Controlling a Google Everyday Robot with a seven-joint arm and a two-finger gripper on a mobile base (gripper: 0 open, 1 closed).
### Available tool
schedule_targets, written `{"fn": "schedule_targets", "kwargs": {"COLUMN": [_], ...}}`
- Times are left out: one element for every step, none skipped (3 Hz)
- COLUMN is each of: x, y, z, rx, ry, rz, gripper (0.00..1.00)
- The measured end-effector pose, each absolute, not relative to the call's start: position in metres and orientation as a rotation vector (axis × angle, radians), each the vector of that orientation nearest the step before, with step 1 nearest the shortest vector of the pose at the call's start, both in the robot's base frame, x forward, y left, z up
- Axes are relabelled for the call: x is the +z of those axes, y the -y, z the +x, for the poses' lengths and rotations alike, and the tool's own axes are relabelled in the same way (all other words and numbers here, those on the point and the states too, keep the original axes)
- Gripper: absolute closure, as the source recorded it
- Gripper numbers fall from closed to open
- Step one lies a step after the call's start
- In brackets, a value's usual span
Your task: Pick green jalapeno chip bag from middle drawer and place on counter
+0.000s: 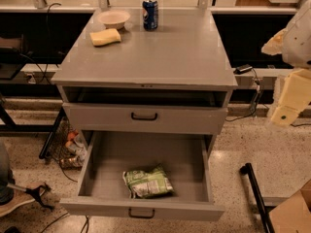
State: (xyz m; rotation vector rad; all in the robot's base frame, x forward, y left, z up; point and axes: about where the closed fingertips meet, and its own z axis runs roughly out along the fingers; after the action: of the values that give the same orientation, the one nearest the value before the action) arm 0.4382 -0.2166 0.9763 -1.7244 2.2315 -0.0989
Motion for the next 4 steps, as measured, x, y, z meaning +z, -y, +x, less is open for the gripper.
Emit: {"fn": "schedule_targets", "kwargs": {"x": [0.976,0.943,0.866,0.782], "y": [0.217,0.213,0.200,0.174], "z": [0.438,0.439,0.436,0.426], "rx": [-0.098,-0.021,0.175,0.347], "ry": [-2.232,-2.251,-2.282,-2.293], "rz": [-1.724,-1.728,-1.725,-1.713], "gripper": [0.00,0.00,0.00,0.00]}}
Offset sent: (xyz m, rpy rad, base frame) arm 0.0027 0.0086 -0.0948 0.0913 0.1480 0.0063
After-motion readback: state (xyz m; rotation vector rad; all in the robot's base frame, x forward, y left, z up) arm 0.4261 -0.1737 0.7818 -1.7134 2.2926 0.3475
